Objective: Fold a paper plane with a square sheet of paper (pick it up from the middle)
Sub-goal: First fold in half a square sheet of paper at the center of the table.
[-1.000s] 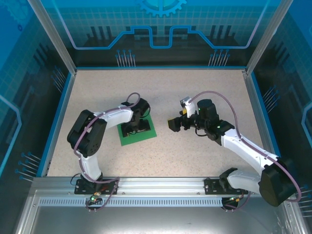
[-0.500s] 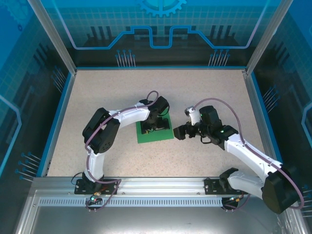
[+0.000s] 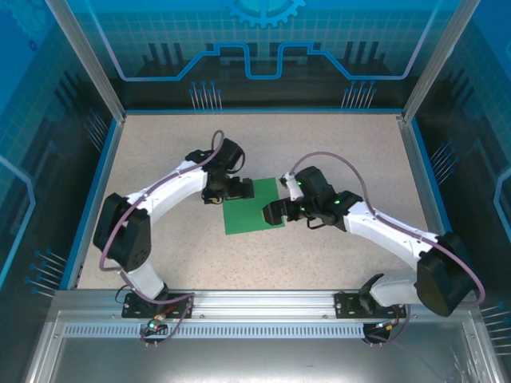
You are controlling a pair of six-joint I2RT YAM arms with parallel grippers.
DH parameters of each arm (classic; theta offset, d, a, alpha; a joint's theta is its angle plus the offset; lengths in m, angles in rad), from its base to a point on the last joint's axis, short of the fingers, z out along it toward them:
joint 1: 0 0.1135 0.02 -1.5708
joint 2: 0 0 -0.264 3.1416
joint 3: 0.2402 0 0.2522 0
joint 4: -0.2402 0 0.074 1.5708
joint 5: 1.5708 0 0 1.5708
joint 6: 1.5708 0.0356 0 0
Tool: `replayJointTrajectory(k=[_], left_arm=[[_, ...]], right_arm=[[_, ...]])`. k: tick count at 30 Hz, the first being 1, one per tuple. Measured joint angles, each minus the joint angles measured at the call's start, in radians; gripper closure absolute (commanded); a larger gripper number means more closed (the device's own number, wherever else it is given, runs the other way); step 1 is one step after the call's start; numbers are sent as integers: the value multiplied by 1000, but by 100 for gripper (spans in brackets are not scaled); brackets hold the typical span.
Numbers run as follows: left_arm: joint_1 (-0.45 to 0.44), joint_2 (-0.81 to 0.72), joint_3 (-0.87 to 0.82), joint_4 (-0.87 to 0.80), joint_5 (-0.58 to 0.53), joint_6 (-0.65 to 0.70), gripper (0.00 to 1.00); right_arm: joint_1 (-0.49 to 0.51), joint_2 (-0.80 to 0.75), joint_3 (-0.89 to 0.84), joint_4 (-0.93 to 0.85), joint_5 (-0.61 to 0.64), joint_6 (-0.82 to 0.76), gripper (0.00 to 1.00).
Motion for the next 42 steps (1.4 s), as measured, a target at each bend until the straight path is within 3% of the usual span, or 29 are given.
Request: replayJointTrajectory(k=[11,17,28,42], left_arm=[[172,-293,-313,100,164,167,1],[252,-329,-369,163,232,191,1],[301,-329,-439,224,230,163,1],[315,-359,-486,245,242,136,1]], right_arm=[[135,331,275,-91,197,95,1],[150,467,384,-149,257,119,3],[150,657,537,-206,293,133,7],[143,740,620,-249,303,148,7]])
